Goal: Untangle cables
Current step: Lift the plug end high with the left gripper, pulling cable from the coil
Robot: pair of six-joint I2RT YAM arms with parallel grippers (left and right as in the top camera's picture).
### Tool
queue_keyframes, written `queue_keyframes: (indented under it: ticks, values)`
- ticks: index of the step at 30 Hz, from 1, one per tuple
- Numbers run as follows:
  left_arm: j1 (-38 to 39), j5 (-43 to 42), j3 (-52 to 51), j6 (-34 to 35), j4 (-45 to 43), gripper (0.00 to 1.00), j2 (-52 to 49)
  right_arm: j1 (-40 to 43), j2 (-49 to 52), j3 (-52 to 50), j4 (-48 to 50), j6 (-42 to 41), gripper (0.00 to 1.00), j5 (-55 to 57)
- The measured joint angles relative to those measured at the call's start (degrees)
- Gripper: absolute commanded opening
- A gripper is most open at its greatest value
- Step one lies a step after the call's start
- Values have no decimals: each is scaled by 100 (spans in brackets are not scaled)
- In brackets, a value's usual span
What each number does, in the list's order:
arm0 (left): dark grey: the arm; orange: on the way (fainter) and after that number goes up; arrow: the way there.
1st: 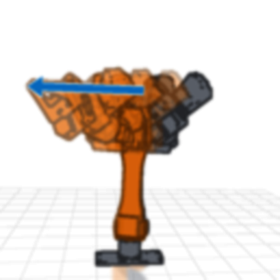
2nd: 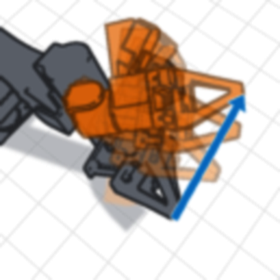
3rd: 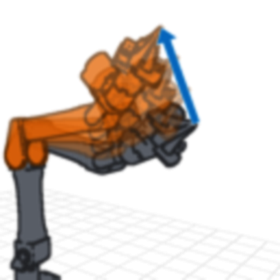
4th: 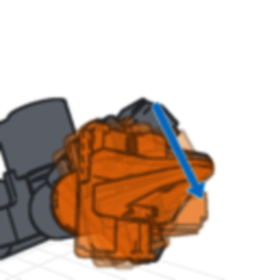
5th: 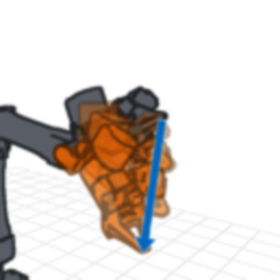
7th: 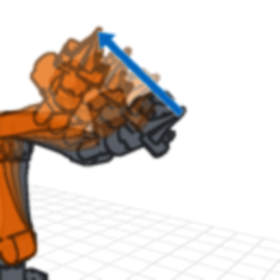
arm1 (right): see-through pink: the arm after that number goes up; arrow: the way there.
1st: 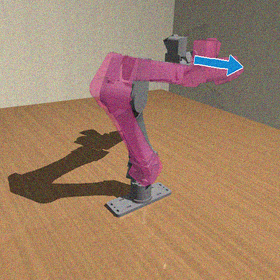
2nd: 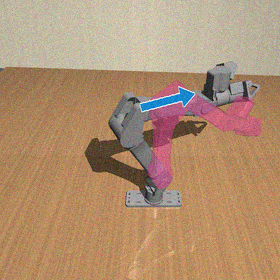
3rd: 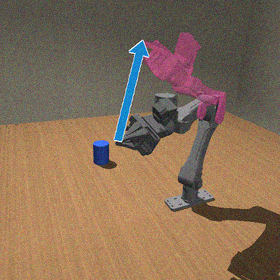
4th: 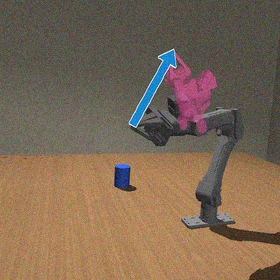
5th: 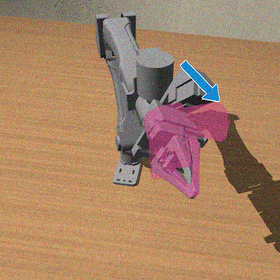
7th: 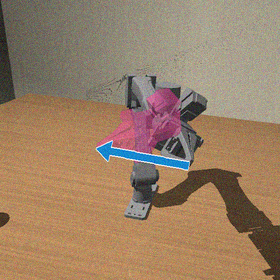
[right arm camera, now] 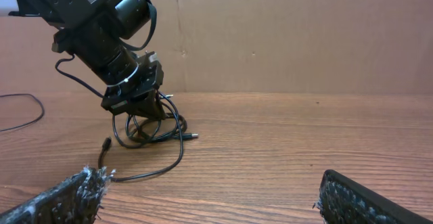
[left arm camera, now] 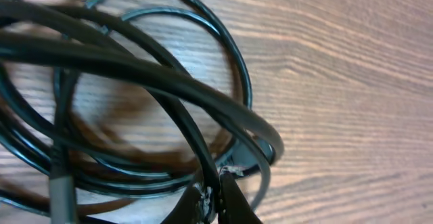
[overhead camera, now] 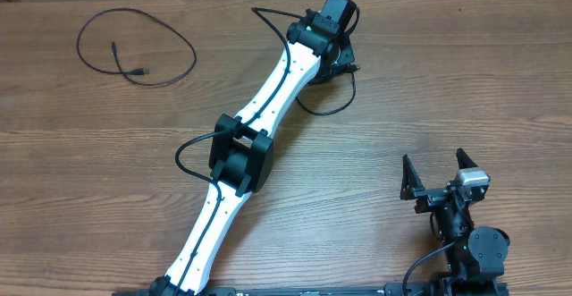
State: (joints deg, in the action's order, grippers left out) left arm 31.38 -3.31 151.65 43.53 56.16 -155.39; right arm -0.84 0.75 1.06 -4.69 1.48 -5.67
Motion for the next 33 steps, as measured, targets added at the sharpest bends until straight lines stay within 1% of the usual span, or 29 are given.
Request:
queue_keyframes:
  ticks: [6, 9, 14, 15, 22, 28, 30, 33]
  values:
    - [-2, -505, 264, -22, 396, 4, 70, 0, 0, 0, 0, 2, 100, -2]
    - [0, -623, 363, -76, 774, 4, 380, 0, 0, 0, 0, 4, 100, 0]
    - [-2, -656, 387, -173, 1388, 4, 1266, 0, 0, 0, 2, 4, 100, 0]
    - [-13, -638, 424, -175, 1587, 4, 1663, 0, 0, 0, 2, 0, 100, 0]
    - [-39, -260, 634, -282, 2374, 4, 3239, 0, 0, 0, 0, 2, 100, 0]
    - [-39, -109, 649, -820, 2402, 4, 3740, 0, 0, 0, 0, 4, 100, 0]
    - [-39, -74, 640, -931, 2277, 4, 3823, 0, 0, 0, 0, 2, 100, 0]
    - [-39, -66, 621, -1001, 1867, 4, 3995, 0, 0, 0, 0, 2, 100, 0]
